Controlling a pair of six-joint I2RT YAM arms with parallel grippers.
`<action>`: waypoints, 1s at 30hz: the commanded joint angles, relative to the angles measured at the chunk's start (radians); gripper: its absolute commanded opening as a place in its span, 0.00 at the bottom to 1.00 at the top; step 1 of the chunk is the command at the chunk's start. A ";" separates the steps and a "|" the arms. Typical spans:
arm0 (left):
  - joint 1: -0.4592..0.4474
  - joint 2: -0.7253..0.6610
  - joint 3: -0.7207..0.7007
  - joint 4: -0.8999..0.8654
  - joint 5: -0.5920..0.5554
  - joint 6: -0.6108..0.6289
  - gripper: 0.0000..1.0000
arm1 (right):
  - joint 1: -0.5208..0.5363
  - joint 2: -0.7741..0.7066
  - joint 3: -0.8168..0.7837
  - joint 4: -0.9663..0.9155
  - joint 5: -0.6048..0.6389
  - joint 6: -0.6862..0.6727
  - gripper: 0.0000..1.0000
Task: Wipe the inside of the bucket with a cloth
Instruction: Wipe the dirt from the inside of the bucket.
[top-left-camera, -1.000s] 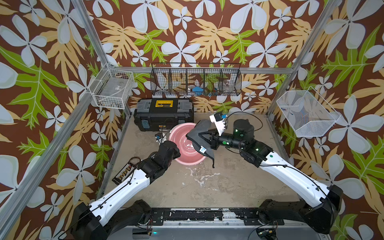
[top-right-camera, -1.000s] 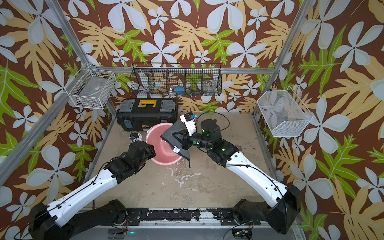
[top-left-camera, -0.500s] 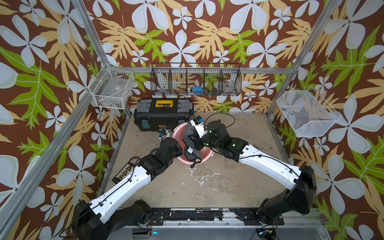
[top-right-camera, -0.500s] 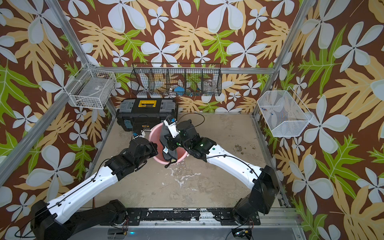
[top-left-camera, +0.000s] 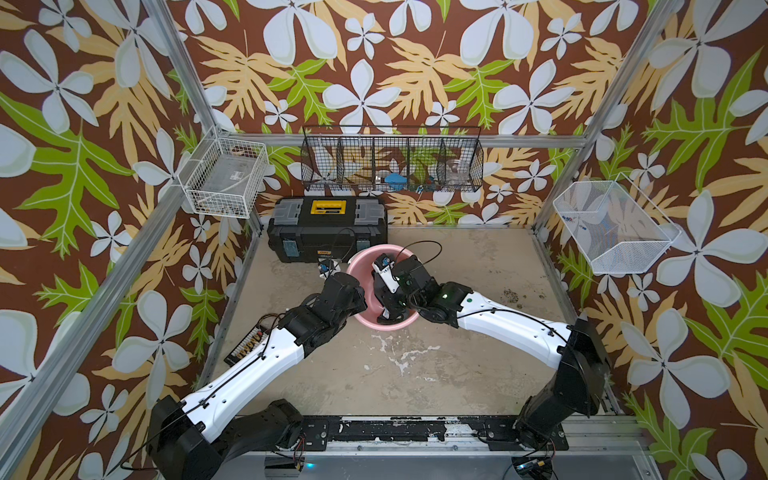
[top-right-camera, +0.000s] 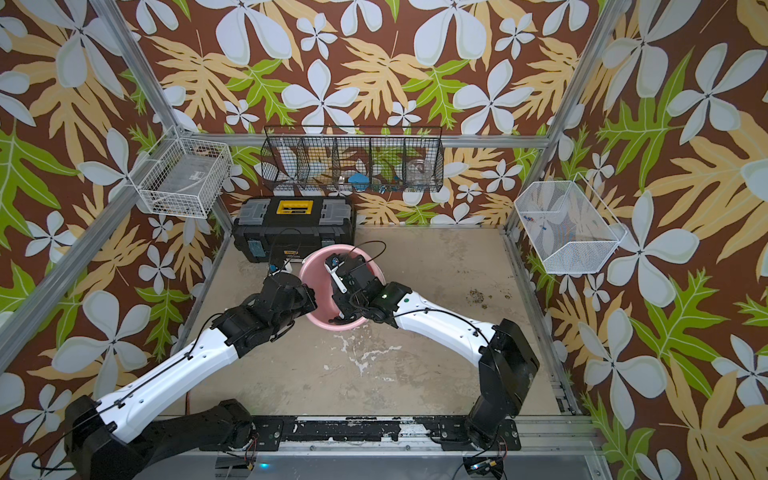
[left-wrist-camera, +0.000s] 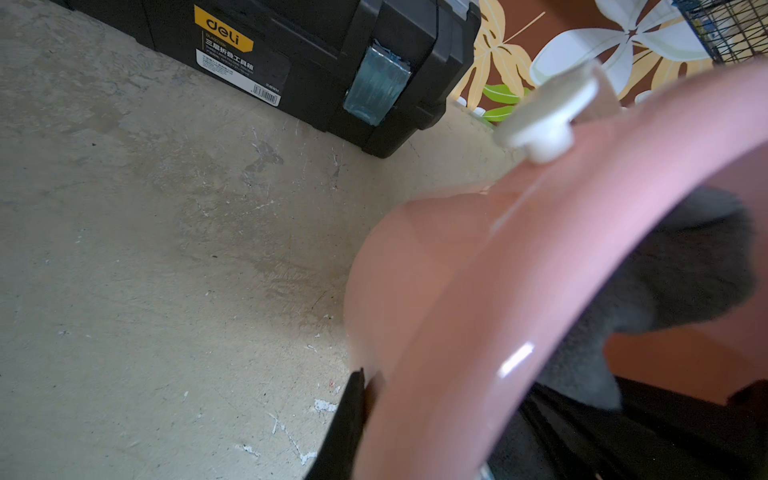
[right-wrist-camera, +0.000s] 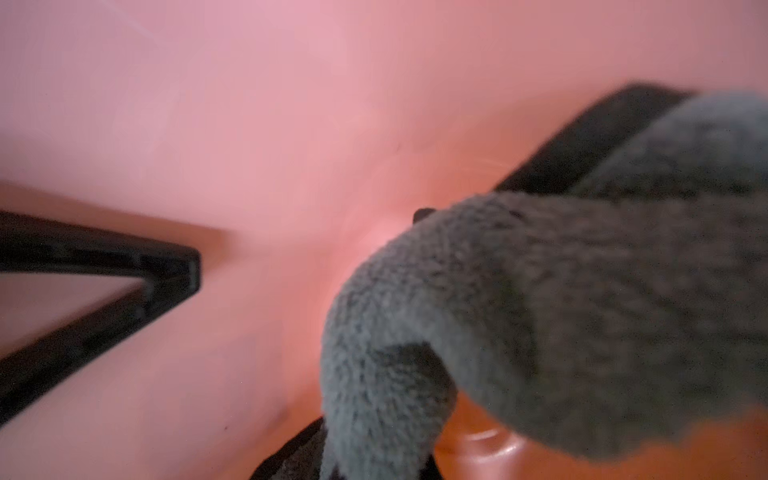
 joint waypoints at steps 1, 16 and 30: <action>-0.006 0.001 -0.013 0.045 -0.039 -0.007 0.00 | 0.003 0.049 0.037 -0.103 0.033 -0.001 0.00; -0.052 -0.035 -0.099 0.157 0.017 -0.012 0.00 | 0.007 0.296 0.280 -0.242 -0.008 0.143 0.00; -0.070 -0.056 -0.161 0.193 0.008 -0.076 0.00 | 0.030 0.302 0.193 -0.090 -0.314 0.353 0.00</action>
